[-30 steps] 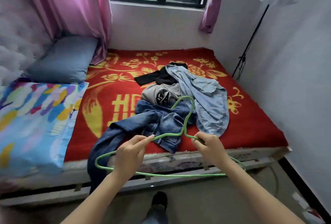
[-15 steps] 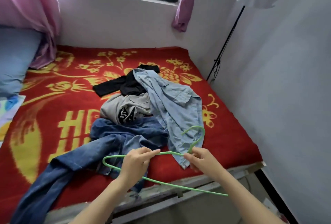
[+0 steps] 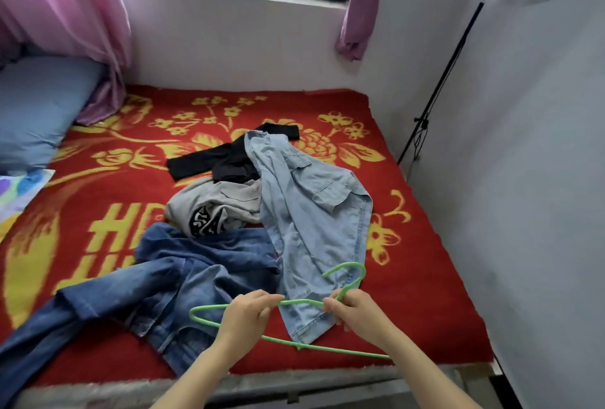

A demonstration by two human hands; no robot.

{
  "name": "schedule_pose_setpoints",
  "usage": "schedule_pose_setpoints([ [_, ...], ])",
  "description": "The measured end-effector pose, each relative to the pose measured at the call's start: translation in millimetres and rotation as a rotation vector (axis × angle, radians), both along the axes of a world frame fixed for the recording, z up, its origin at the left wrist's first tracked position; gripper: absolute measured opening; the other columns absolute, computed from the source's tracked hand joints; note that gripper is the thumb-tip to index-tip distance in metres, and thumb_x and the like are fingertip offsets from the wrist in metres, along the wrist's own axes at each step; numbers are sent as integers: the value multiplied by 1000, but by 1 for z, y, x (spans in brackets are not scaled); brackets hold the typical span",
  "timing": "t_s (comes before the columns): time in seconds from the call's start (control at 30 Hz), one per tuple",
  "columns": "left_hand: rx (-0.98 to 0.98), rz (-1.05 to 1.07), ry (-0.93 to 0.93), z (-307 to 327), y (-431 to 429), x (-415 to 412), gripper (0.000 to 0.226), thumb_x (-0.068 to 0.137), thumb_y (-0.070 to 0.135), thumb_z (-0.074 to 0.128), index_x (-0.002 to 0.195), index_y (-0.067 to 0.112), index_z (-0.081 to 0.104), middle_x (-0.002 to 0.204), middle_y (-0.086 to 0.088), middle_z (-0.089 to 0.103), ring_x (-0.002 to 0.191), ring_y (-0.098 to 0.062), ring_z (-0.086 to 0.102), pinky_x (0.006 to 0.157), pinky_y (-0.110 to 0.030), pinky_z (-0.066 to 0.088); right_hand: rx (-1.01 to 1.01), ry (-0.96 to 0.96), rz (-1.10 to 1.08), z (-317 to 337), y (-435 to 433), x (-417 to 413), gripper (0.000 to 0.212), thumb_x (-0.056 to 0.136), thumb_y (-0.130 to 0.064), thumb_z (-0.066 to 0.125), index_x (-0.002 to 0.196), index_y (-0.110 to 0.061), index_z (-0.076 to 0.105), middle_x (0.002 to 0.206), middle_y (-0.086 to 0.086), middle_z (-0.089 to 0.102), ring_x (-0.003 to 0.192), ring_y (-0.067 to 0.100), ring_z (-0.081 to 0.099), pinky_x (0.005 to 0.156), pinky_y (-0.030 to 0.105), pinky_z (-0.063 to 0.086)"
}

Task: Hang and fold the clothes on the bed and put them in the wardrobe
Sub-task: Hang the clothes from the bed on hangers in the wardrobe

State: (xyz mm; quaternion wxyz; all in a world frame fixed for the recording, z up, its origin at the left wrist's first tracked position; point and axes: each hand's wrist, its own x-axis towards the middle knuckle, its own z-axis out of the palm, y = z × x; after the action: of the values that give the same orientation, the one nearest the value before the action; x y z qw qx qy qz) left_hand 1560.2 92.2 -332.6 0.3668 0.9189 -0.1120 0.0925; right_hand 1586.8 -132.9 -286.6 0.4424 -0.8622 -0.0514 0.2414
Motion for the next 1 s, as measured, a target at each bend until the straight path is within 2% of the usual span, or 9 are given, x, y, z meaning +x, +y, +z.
schedule_pose_setpoints([
  [0.1,-12,75,171,-5,-27,0,28,80,-7,62,98,10,74,88,-4,71,83,-22,67,75,-36,50,-2,38,30,-5,-22,17,29,95,-23,54,66,-21,58,56,-7,52,46,1,48,55,19,40],
  [0.27,181,307,160,-16,-23,-13,17,67,2,74,79,14,77,76,2,70,73,-23,67,64,-45,51,-48,108,69,-29,-28,33,33,95,-26,54,62,-20,55,58,-9,52,49,2,47,57,23,40],
  [0.37,185,507,333,-29,2,-11,25,73,5,76,97,13,75,101,-6,69,99,-31,61,83,-48,44,-122,143,65,-47,-26,44,34,94,-27,55,64,-12,53,58,-8,52,52,9,46,59,26,38],
  [0.47,234,549,491,-44,29,0,33,88,20,62,120,18,64,125,-3,57,119,-25,47,93,-39,38,-196,183,55,-55,-25,58,33,93,-28,54,63,-14,54,60,0,52,52,13,47,57,26,37],
  [0.63,130,557,618,-61,54,37,40,94,24,51,134,17,49,139,-5,42,124,-25,38,99,-35,36,-314,135,-40,-56,-21,97,43,94,-26,52,72,11,54,65,11,46,59,19,45,59,29,31],
  [0.73,137,542,631,-70,61,65,46,95,27,49,139,19,41,147,-8,31,131,-25,31,102,-34,34,-427,59,-83,-54,-17,129,37,95,-26,51,67,-2,52,68,9,58,68,23,55,61,31,32],
  [0.87,226,498,691,-78,68,101,51,96,34,45,144,22,31,151,-6,22,136,-23,25,104,-32,34,-470,38,-134,-55,-9,163,37,96,-23,48,60,-13,43,62,0,51,80,26,60,60,32,26],
  [0.93,285,455,713,-82,66,118,52,97,36,42,145,23,27,151,-4,20,136,-22,24,105,-30,33,-424,27,-164,-57,-6,176,21,97,-21,48,89,-12,65,85,3,68,94,26,63,64,29,31],
  [1.0,329,419,736,-86,63,137,52,97,36,40,145,24,25,152,-5,18,136,-21,23,105,-30,32,-400,5,-205,-61,-5,189,28,97,-20,48,121,-15,61,103,7,70,99,25,63,71,30,38],
])
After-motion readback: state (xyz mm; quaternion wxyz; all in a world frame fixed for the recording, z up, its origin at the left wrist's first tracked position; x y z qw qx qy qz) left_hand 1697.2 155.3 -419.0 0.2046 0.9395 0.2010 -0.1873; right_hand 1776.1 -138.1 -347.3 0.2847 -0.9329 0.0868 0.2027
